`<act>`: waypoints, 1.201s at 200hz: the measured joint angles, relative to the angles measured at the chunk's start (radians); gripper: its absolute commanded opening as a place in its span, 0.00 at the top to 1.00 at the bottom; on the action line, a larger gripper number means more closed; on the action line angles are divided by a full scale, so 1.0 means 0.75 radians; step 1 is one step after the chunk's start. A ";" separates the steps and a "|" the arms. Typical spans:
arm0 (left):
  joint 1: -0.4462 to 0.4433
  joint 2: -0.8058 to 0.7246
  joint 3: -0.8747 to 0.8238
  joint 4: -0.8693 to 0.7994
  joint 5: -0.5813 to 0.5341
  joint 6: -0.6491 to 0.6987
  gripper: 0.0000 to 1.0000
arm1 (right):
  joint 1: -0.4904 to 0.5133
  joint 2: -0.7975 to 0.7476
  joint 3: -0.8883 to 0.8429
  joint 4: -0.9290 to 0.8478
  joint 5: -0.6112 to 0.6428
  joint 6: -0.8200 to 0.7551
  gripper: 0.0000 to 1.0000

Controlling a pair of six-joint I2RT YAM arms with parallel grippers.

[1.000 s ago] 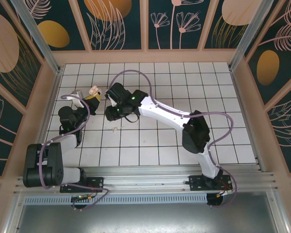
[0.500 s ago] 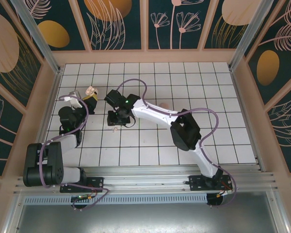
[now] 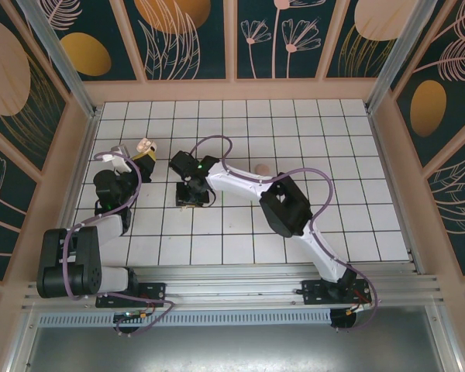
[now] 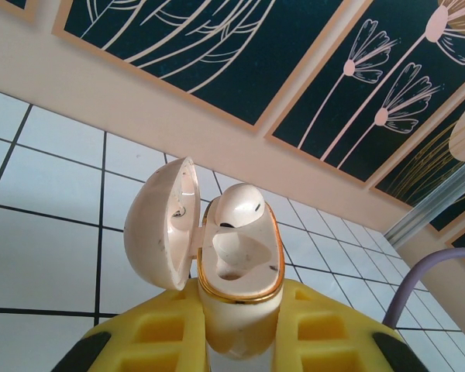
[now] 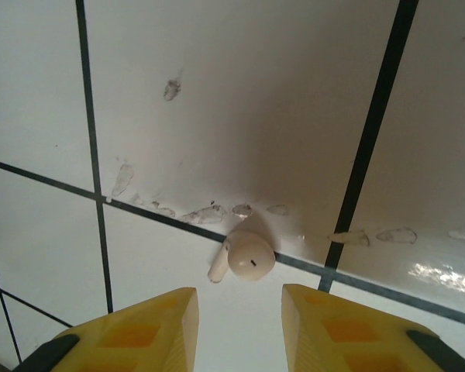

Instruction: Insert the wireless bluetooth earbuds into the charging case

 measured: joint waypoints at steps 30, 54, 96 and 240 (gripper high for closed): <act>0.000 0.002 0.001 -0.001 0.001 0.000 0.98 | -0.007 0.019 0.001 0.015 -0.015 0.005 0.67; 0.000 0.009 0.001 -0.002 0.001 0.000 0.98 | -0.010 0.042 0.001 0.019 -0.022 0.005 0.68; 0.000 0.014 0.001 -0.001 0.001 0.001 0.98 | -0.014 0.053 0.006 0.022 -0.026 0.005 0.72; 0.000 0.016 0.001 -0.028 0.017 0.002 0.98 | -0.050 -0.141 -0.296 0.021 -0.010 -0.167 0.78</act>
